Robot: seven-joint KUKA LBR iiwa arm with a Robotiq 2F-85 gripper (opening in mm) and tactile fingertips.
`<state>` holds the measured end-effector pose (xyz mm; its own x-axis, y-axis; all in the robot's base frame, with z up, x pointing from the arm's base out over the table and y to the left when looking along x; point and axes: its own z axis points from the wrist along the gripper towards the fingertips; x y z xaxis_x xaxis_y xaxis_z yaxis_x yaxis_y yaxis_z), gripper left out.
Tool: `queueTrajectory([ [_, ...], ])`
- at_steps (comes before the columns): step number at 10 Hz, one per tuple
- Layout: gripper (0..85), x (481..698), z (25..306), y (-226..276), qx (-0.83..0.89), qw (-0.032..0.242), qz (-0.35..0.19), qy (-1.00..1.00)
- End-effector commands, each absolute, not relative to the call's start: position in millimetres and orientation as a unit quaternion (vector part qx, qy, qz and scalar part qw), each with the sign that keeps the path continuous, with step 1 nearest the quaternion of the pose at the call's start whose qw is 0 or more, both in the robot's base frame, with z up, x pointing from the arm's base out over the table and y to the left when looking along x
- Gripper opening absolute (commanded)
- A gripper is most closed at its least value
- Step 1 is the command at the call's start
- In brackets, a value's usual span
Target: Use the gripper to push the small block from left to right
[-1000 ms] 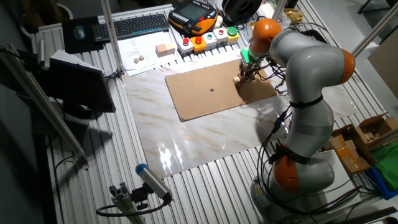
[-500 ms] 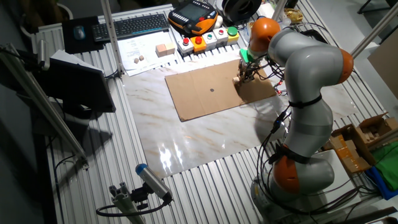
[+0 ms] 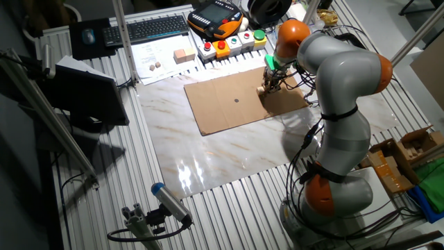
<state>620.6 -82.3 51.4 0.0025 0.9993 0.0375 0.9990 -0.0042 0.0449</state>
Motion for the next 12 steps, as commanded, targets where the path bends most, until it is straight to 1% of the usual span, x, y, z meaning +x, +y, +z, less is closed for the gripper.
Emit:
queueTrajectory([
  [1, 0.7, 620.6, 50.5, -80.0, 0.708, 0.002, 0.03, 0.706],
  [9, 0.7, 623.0, 52.6, -54.4, 0.705, 0.004, 0.027, 0.708],
  [12, 0.7, 624.5, 51.7, -44.9, 0.703, 0.001, 0.03, 0.711],
])
